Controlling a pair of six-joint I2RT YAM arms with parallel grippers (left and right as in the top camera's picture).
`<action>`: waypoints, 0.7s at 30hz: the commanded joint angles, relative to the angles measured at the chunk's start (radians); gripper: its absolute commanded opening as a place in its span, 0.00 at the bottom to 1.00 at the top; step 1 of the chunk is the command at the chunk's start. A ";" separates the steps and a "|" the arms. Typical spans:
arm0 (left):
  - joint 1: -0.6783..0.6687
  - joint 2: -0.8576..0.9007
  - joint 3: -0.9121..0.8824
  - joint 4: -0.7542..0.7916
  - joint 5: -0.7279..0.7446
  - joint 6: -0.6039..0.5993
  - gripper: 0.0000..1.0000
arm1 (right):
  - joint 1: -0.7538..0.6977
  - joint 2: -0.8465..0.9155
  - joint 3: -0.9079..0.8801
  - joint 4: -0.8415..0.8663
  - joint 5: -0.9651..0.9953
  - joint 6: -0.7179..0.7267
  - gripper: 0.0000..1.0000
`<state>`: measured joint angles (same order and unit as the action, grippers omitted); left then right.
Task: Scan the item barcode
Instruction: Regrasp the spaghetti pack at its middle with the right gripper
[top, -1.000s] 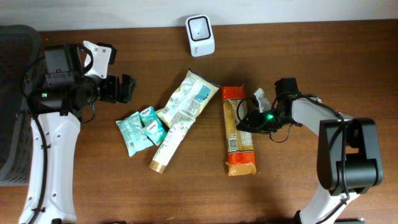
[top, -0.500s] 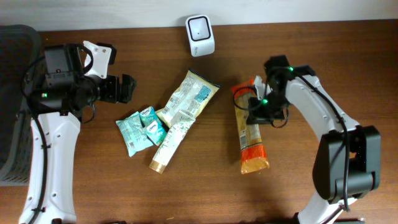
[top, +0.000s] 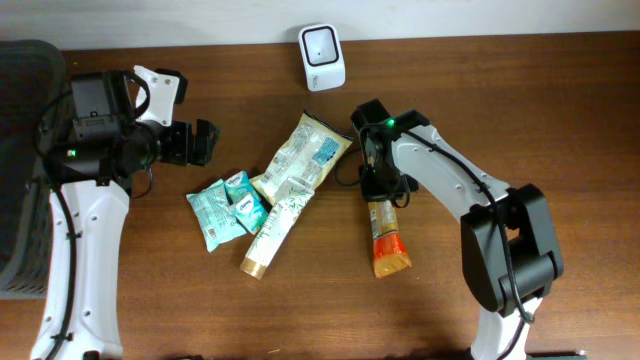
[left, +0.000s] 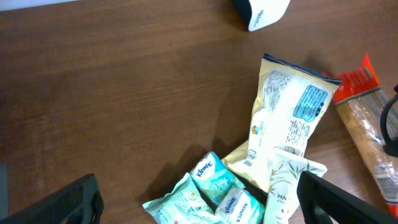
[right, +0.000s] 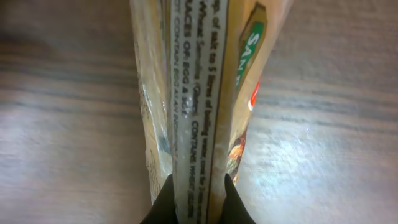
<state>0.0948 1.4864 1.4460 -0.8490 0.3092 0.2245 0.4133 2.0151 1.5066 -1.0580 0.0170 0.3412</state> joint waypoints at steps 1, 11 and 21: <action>0.002 -0.017 0.014 0.000 0.001 0.016 0.99 | 0.005 0.069 -0.012 0.052 -0.097 0.004 0.05; 0.002 -0.017 0.014 -0.001 0.000 0.016 0.99 | 0.004 0.070 -0.015 0.081 -0.119 0.004 0.23; 0.002 -0.017 0.014 -0.001 0.001 0.016 0.99 | -0.016 0.117 -0.064 0.187 -0.272 -0.056 0.17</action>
<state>0.0948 1.4864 1.4460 -0.8490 0.3092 0.2245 0.4065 2.0487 1.4818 -0.8913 -0.1520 0.3222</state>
